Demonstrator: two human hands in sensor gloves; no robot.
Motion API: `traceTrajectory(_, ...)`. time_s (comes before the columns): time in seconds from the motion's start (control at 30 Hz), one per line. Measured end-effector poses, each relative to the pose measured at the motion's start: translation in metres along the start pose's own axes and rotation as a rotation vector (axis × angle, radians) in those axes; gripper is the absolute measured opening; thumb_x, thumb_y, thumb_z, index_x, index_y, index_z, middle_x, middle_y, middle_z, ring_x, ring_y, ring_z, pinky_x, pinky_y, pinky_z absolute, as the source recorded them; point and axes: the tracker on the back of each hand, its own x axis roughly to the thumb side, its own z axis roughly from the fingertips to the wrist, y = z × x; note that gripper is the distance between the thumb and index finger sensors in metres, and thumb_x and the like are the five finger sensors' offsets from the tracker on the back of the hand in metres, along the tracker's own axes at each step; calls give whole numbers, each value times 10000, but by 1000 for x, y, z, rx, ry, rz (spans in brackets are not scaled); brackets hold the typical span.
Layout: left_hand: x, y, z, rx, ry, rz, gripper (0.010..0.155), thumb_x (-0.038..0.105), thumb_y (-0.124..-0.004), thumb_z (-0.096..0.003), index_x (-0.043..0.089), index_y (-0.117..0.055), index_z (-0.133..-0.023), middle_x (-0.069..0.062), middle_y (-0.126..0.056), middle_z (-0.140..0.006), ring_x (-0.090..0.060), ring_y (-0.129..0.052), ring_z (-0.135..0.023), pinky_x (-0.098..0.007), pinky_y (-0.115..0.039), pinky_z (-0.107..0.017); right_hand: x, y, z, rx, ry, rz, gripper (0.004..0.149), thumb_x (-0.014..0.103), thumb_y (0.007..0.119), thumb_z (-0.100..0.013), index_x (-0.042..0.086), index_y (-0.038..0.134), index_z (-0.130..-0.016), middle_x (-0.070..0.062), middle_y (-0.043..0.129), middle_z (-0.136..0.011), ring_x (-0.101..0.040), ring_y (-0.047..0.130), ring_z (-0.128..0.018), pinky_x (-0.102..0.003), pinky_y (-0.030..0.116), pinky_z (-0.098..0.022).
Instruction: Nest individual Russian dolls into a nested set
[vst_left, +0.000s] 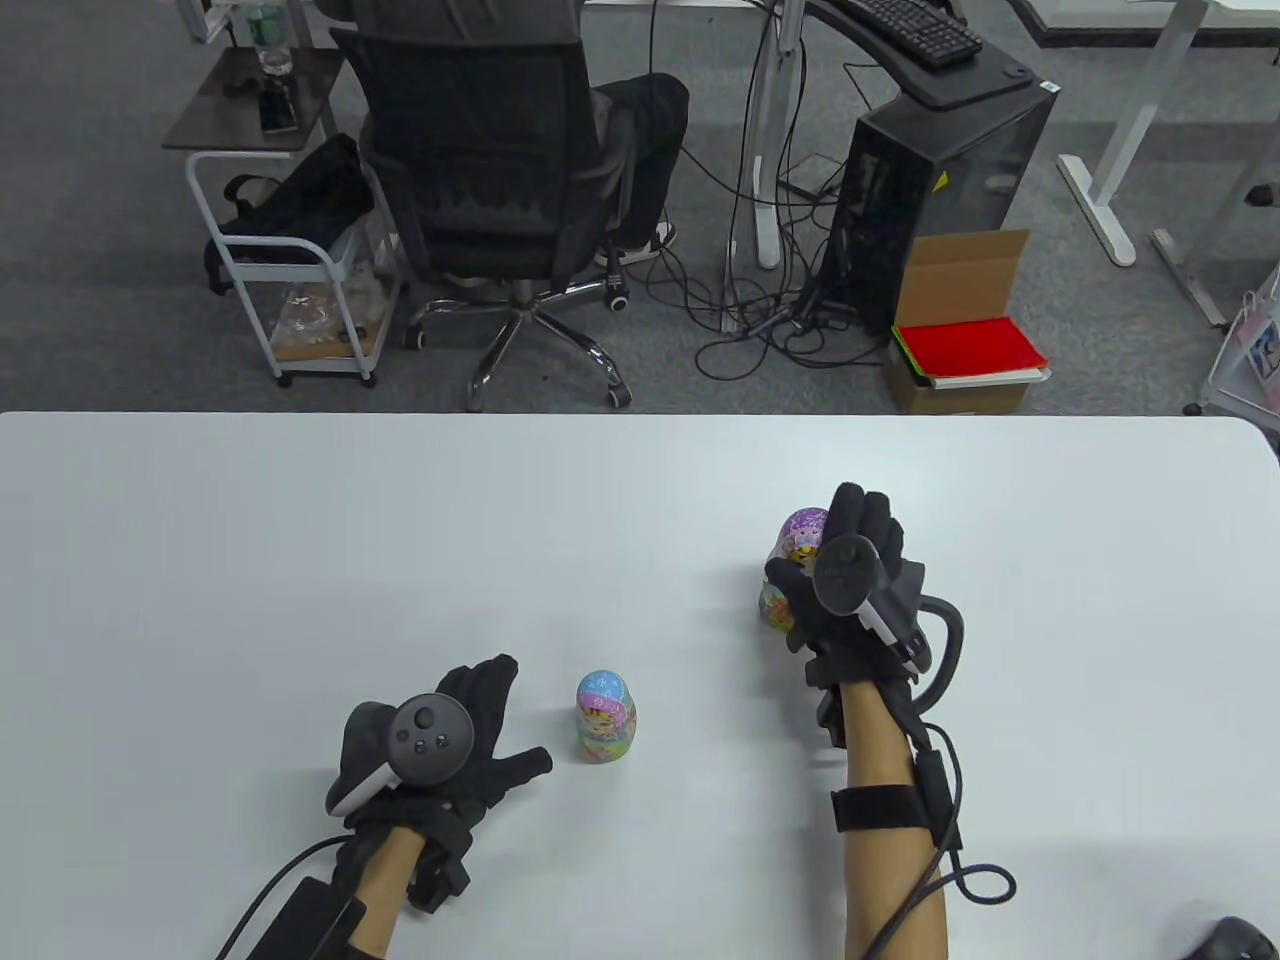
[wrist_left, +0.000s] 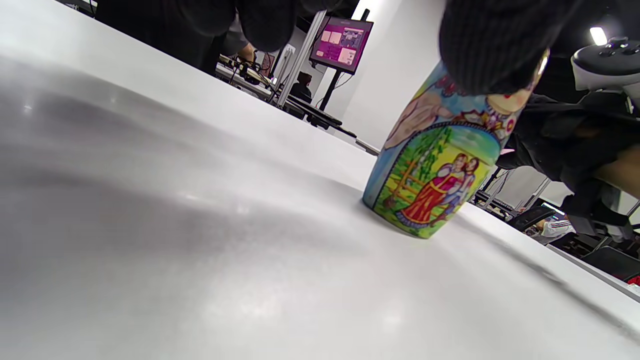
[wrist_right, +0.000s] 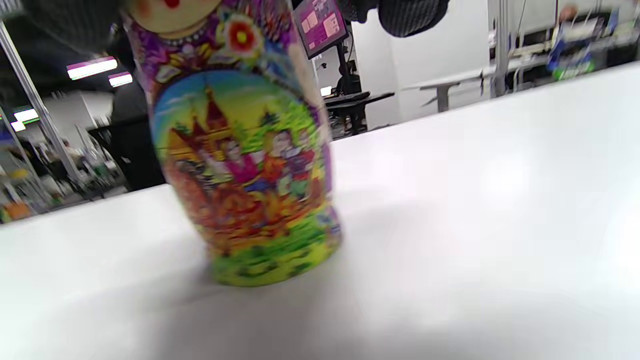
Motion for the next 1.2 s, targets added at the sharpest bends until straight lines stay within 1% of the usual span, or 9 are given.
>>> traceTrajectory(0.1, 3, -2, 0, -12, -9, -10, 998, 596, -746, -509, 61, -251, -1190, -283, -390, -1201, -567, -373, -1038, -795, -358, -616, 2, 2, 1, -77, 18, -46, 999, 691, 725, -578, 237, 34, -1140, 21, 292, -1234, -245, 577, -1168, -512, 550, -874)
traceTrajectory(0.23, 6, 1, 3, 7, -26, -15, 993, 593, -749, -509, 62, -259, -1190, -281, -398, -1199, -565, -376, -1038, -795, -362, -616, 10, -4, 22, -181, -62, -49, 986, 670, 773, -570, 178, 145, -1148, -48, 408, -1187, -294, 689, -1079, -484, 657, -817)
traceTrajectory(0.33, 9, 6, 4, 44, -38, -12, 996, 597, -749, -507, 65, -257, -1190, -276, -395, -1201, -561, -374, -1041, -792, -367, -620, 18, -26, 52, -252, -123, -216, 987, 676, 783, -566, 165, 179, -1156, -84, 447, -1161, -323, 732, -1023, -480, 699, -776)
traceTrajectory(0.53, 29, 15, 16, 184, -128, 32, 1060, 629, -750, -487, 53, -193, -1181, -271, -360, -1204, -554, -372, -1043, -782, -393, -627, 69, -62, 124, -233, -266, -479, 960, 691, 771, -573, 185, 213, -1167, -113, 453, -1149, -338, 771, -972, -437, 774, -718)
traceTrajectory(0.6, 39, 21, 25, 251, -189, 85, 1105, 639, -761, -473, 39, -150, -1172, -266, -363, -1203, -547, -389, -1045, -778, -415, -629, 90, -57, 150, -187, -303, -521, 948, 691, 770, -574, 189, 228, -1169, -121, 465, -1143, -340, 782, -963, -435, 788, -707)
traceTrajectory(0.73, 54, 29, 36, 259, -263, 87, 1210, 660, -823, -420, 16, -122, -1166, -281, -363, -1200, -554, -423, -1045, -764, -477, -637, 114, -31, 183, -106, -342, -630, 927, 690, 765, -580, 181, 256, -1163, -128, 463, -1138, -343, 786, -961, -430, 801, -700)
traceTrajectory(0.9, 54, 33, 35, 299, -265, 52, 1149, 635, -920, -356, 10, -386, -1160, -233, -647, -1109, -468, -750, -948, -654, -679, -629, 117, -13, 193, -62, -367, -700, 921, 703, 755, -578, 178, 257, -1148, -119, 432, -1138, -326, 766, -976, -410, 804, -706)
traceTrajectory(1.1, 52, 32, 28, 209, -269, 107, 1085, 577, -955, -368, 5, -449, -1139, -239, -664, -1092, -491, -766, -923, -638, -684, -643, 105, 2, 180, 76, -483, -746, 966, 681, 742, -588, 193, 121, -1146, -114, 286, -1203, -328, 662, -1075, -415, 732, -785)
traceTrajectory(1.2, 51, 31, 29, 220, -272, 70, 1081, 545, -973, -360, 3, -450, -1137, -242, -657, -1094, -503, -765, -921, -643, -685, -640, 100, 7, 179, 58, -514, -751, 929, 659, 758, -589, 202, 170, -1145, -94, 380, -1182, -321, 704, -1061, -410, 766, -769)
